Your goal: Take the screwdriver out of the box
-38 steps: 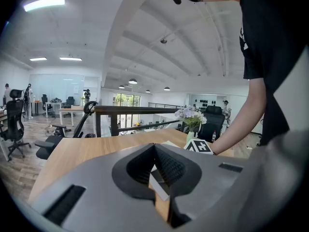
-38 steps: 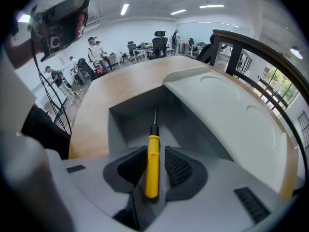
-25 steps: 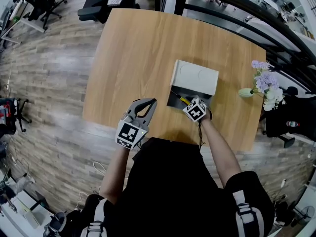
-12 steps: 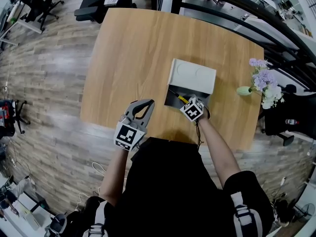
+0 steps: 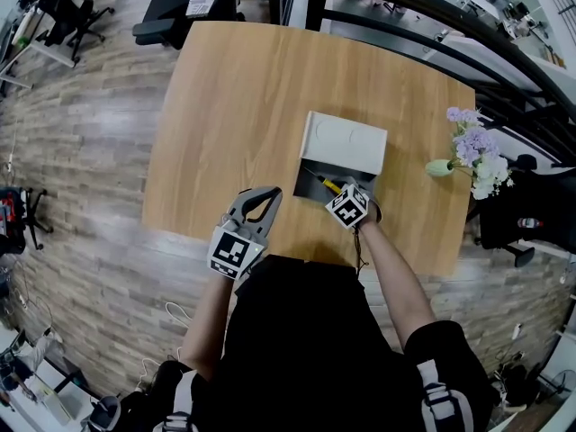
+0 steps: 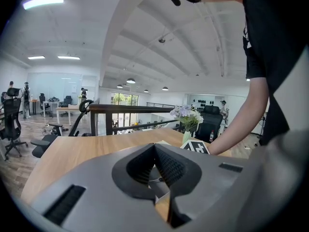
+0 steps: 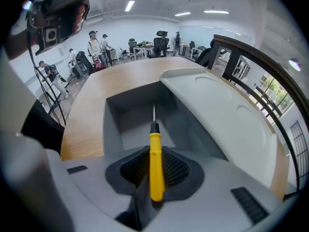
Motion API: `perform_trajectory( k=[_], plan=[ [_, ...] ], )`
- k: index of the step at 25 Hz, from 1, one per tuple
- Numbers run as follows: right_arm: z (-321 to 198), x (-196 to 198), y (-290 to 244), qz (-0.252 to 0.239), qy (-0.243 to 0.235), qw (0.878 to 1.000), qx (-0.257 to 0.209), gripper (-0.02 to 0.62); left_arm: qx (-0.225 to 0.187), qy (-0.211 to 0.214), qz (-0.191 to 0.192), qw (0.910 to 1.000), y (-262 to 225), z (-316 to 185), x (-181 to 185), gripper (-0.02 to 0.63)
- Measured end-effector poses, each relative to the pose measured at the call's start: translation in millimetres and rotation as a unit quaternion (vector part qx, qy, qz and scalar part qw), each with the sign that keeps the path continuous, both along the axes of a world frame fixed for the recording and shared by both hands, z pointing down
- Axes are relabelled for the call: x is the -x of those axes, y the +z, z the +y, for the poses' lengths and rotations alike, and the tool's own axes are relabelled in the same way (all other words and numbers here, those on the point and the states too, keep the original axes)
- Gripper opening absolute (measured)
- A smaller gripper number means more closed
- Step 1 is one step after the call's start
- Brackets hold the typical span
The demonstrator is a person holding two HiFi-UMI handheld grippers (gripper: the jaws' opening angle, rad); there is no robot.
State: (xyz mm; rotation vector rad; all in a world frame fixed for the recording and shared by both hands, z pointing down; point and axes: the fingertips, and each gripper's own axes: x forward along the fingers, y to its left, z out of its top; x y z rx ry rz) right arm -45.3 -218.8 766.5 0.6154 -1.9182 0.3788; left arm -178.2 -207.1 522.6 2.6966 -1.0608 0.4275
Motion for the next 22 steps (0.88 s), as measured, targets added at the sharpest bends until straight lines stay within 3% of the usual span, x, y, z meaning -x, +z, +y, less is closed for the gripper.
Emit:
perform_trajectory(
  k=[22],
  plan=[
    [17,-33,-59,-0.040,-0.015,0.996,-0.073,0.089,-0.008,-0.007,0.002,0.9999,-11,17,-52,0.021]
  ],
)
